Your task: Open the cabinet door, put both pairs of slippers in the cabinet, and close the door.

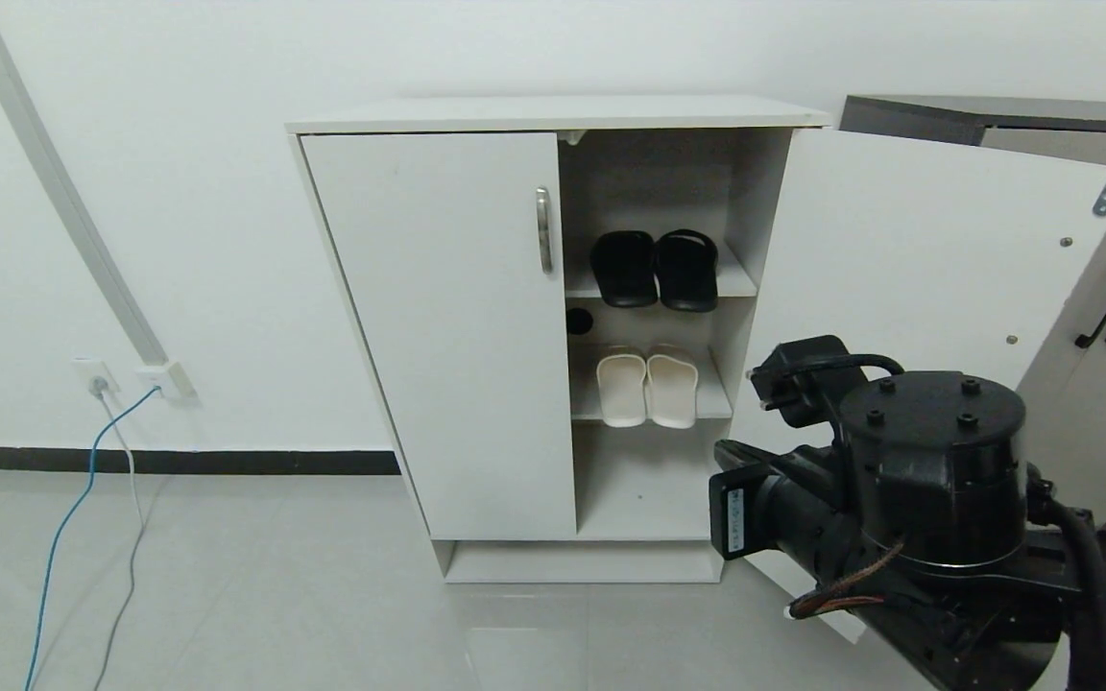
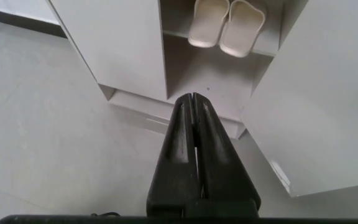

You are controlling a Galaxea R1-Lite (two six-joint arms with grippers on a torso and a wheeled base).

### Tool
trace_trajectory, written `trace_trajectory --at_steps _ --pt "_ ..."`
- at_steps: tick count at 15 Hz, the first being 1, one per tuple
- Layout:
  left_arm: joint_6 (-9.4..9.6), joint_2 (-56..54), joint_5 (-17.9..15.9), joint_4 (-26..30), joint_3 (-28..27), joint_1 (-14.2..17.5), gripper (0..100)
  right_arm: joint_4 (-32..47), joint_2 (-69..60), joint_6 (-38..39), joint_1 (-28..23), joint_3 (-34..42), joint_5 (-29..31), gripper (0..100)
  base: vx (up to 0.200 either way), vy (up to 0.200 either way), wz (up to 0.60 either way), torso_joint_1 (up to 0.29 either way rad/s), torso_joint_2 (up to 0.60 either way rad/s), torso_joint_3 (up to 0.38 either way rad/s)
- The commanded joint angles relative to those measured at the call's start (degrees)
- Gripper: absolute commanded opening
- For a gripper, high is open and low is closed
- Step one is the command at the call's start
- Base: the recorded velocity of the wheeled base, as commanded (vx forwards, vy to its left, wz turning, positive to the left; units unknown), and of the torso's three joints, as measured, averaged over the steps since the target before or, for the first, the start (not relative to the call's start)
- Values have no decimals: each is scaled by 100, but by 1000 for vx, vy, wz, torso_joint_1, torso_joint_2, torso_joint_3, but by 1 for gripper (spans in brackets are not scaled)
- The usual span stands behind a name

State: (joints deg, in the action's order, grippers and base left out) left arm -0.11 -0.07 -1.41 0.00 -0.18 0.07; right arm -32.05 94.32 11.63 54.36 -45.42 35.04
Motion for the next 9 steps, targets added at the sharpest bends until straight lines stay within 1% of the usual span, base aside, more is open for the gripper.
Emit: trace_trajectory --at_steps 1,5,6,8,9 --pt "-7 7 1 0 1 1 0 -3 25 -3 5 -11 3 0 0 0 0 0 0 0" --pt "2 7 -8 0 1 1 0 -3 16 -12 5 -2 21 0 0 0 0 0 0 0" --pt "2 7 1 0 1 1 0 -3 16 -12 5 7 21 0 0 0 0 2 -193 -203" --pt "-7 7 1 0 1 1 0 -3 25 -12 -4 7 21 0 0 0 0 5 -176 -327" --pt "-7 7 1 0 1 1 0 -3 25 -12 -4 7 21 0 0 0 0 32 -471 -373"
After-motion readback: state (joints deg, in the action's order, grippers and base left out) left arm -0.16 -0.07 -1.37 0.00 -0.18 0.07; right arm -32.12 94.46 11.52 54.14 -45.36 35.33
